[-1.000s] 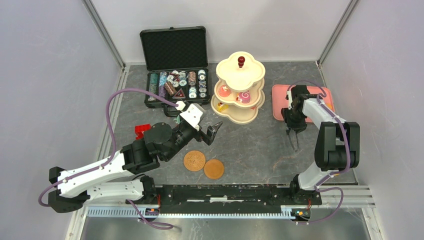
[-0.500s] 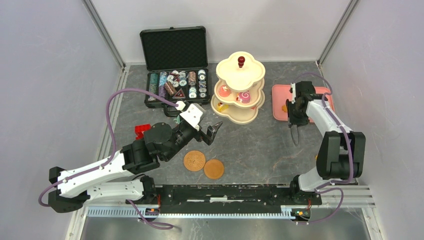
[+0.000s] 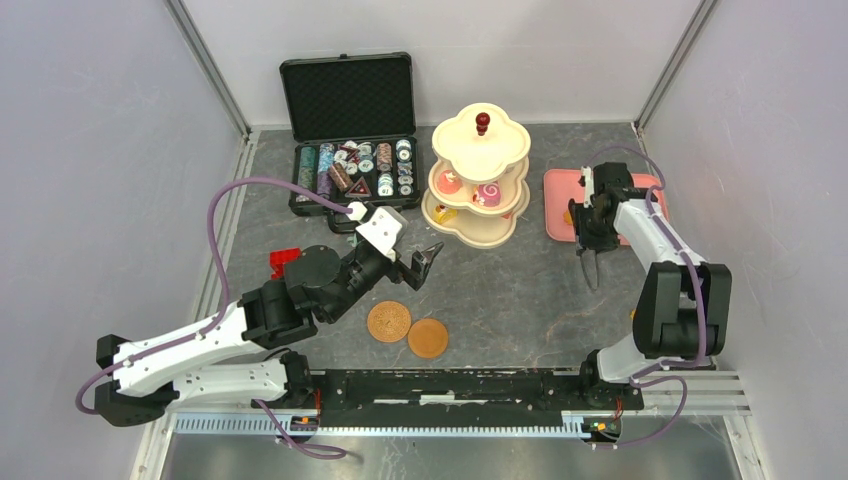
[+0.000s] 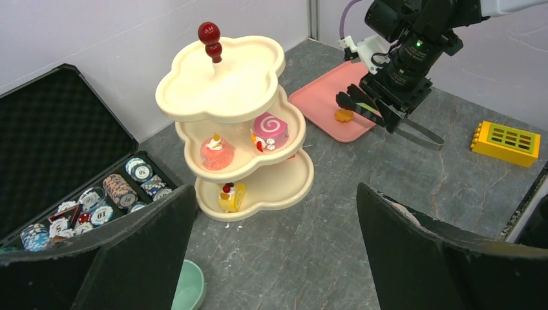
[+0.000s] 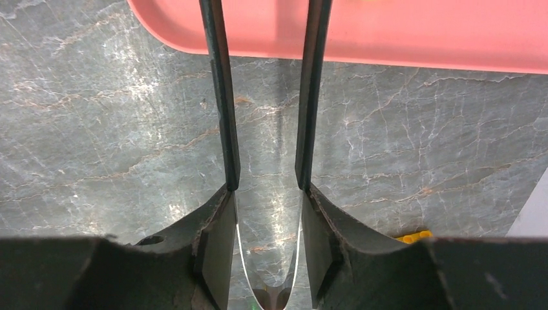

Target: Serve the afternoon tea

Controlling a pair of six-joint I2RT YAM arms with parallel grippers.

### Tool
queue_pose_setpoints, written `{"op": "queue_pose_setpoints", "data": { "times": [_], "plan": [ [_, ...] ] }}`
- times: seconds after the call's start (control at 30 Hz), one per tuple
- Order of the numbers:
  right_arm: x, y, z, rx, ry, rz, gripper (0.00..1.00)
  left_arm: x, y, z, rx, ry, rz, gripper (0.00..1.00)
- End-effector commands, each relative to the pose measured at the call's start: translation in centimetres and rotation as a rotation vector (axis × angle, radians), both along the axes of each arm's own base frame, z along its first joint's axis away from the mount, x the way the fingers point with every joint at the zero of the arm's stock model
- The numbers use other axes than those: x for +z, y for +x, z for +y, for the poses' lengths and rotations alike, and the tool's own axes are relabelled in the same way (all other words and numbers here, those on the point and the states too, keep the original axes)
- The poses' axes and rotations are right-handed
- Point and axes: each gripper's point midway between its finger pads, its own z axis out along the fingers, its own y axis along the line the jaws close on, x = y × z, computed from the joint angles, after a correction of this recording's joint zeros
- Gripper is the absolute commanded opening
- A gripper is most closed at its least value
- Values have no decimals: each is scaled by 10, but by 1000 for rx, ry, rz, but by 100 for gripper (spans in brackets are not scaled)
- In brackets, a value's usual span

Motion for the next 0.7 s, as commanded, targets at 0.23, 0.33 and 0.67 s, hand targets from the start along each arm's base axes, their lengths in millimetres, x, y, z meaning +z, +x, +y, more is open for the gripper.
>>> {"op": "queue_pose_setpoints", "data": {
  "times": [0.23,0.33,0.67],
  "plan": [
    [-7,12,-6,41,-31,4,50,13,0,2,13,-67,-4,100],
    [-11,14,-6,39,-33,14,52,12,-1,2,10,-67,-3,100],
    [-22,18,-4,35,-18,32,55,11,0,1,12,-60,-3,100]
  ]
}}
